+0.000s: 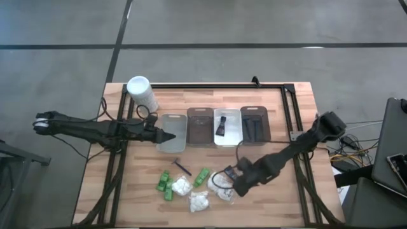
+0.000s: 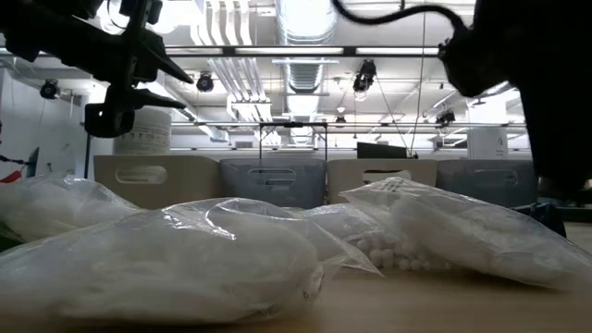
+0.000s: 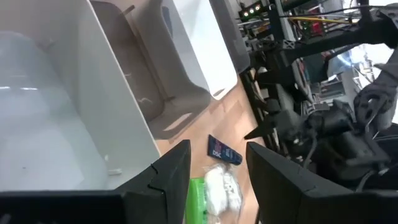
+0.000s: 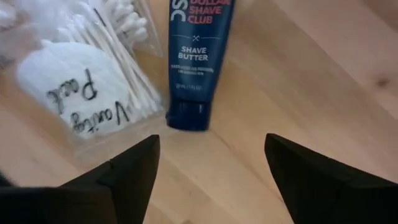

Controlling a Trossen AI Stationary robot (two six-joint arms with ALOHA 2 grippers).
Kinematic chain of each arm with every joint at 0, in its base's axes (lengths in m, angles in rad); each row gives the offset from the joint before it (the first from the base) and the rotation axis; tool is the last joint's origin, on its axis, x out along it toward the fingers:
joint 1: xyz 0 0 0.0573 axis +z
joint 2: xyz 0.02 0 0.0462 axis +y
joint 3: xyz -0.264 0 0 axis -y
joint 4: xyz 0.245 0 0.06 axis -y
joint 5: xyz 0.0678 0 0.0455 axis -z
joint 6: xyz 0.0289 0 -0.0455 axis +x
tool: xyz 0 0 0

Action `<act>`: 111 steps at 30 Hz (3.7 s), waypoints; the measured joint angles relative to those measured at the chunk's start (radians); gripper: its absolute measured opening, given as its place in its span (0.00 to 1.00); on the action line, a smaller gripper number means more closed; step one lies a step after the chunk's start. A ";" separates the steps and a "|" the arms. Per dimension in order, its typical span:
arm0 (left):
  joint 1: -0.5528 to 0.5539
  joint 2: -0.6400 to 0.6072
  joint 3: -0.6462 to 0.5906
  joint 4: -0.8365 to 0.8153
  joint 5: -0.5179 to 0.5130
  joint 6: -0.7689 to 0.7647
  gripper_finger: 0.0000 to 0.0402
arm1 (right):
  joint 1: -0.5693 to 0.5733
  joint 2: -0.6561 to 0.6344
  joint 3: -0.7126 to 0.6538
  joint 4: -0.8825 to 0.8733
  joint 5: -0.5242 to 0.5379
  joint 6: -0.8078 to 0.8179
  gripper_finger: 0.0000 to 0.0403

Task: Pick & Place Travel size toiletries
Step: Put the dark blue shaving cream into the white bin, then put the top left green shampoo into the gray bin

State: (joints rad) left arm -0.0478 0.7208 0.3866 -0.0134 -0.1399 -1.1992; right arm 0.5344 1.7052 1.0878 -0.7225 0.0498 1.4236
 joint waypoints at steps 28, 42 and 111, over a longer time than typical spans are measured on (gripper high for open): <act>0.000 0.035 0.000 -0.006 0.001 -0.007 0.40 | -0.014 0.159 0.119 -0.007 0.038 -0.034 0.70; 0.000 0.044 0.000 -0.006 0.000 -0.006 0.40 | -0.071 0.156 0.045 0.032 0.058 -0.045 0.70; -0.235 0.055 0.000 0.011 0.175 0.302 0.40 | -0.610 -0.124 0.031 0.060 0.142 -0.218 0.51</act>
State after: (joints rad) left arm -0.2827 0.7757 0.3870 -0.0020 0.0350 -0.8975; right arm -0.0752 1.5814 1.1189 -0.6625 0.1915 1.2054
